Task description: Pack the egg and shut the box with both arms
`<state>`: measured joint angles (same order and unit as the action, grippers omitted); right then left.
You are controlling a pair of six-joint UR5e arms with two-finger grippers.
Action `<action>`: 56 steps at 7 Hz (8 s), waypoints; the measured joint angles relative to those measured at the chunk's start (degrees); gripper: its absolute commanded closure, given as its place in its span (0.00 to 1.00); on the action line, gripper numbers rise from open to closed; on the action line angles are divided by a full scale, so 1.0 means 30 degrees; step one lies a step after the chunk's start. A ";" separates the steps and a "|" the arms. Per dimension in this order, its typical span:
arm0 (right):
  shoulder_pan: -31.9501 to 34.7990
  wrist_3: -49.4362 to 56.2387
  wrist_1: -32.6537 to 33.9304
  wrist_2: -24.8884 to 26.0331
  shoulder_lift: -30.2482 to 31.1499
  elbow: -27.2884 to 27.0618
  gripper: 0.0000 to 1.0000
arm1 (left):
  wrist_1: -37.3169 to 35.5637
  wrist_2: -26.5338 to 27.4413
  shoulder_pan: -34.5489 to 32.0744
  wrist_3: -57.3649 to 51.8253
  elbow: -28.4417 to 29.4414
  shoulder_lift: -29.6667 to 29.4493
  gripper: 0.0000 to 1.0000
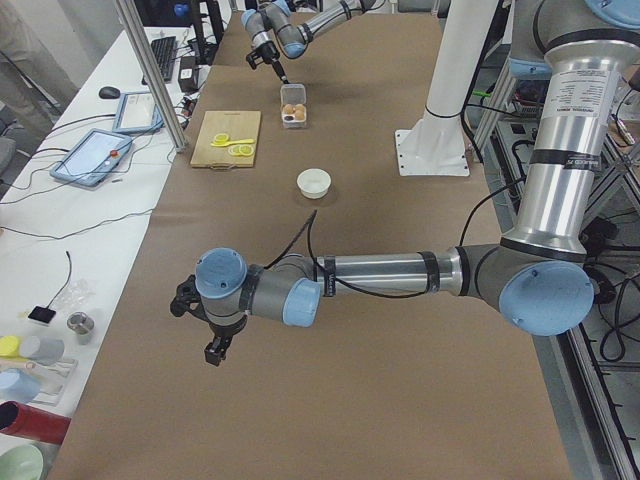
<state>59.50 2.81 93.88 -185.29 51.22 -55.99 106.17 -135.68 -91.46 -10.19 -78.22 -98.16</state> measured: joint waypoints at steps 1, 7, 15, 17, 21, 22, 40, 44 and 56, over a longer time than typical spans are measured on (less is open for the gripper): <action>-0.0072 0.0000 0.0016 -0.0008 -0.0106 0.0084 1.00 | -0.0001 0.0006 -0.0005 0.0000 0.0000 -0.0004 0.02; -0.0499 0.0000 0.0726 -0.0023 -0.1322 0.0469 1.00 | 0.0029 -0.0007 -0.0126 -0.0029 -0.0274 0.0191 0.02; 0.2214 -0.0566 0.0649 0.4451 0.0621 -0.2674 1.00 | -0.0003 -0.0030 -0.0124 -0.0003 -0.0517 0.0235 0.02; 0.4031 -0.0596 -0.0264 0.7496 0.2566 -0.4257 1.00 | -0.0052 -0.0017 -0.0102 -0.0001 -0.0511 0.0198 0.02; 0.8465 0.0670 -0.3817 1.1959 0.6316 -0.4978 1.00 | -0.0227 -0.0008 -0.0085 0.0046 -0.0499 0.0021 0.02; 0.9383 0.1694 -0.3942 1.2918 0.6912 -0.4968 1.00 | -0.0235 -0.0007 -0.0089 0.0080 -0.0498 0.0006 0.02; 1.2337 0.3181 -0.0389 1.6860 0.7785 -0.5698 0.01 | -0.0306 -0.0028 -0.0098 0.0139 -0.0373 0.0131 0.02; 1.2377 0.2555 0.1969 1.7660 0.7775 -0.8481 0.01 | -0.0940 -0.0684 -0.0141 0.0710 -0.0520 0.0046 0.02; 1.1718 0.1201 0.2047 1.6969 0.8033 -0.9633 0.01 | 0.0206 -0.1323 -0.0924 0.1066 -0.1755 0.2677 0.02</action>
<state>94.66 6.42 100.02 -134.38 75.32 -84.89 106.79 -139.65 -94.23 -7.00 -83.49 -90.13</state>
